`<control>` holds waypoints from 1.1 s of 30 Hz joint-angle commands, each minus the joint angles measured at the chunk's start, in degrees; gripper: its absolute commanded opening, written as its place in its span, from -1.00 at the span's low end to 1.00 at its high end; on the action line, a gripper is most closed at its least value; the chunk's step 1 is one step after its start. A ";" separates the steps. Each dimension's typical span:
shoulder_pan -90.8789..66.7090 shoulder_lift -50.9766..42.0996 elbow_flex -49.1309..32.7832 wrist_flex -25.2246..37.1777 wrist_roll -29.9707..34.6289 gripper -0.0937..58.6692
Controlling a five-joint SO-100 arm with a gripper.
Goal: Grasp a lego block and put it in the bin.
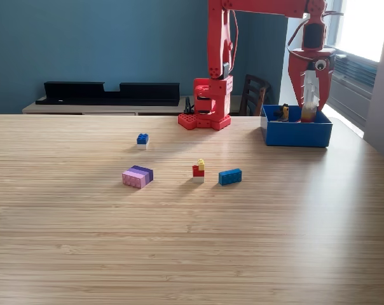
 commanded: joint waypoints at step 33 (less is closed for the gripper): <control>42.80 1.14 -0.88 -11.25 3.96 -0.99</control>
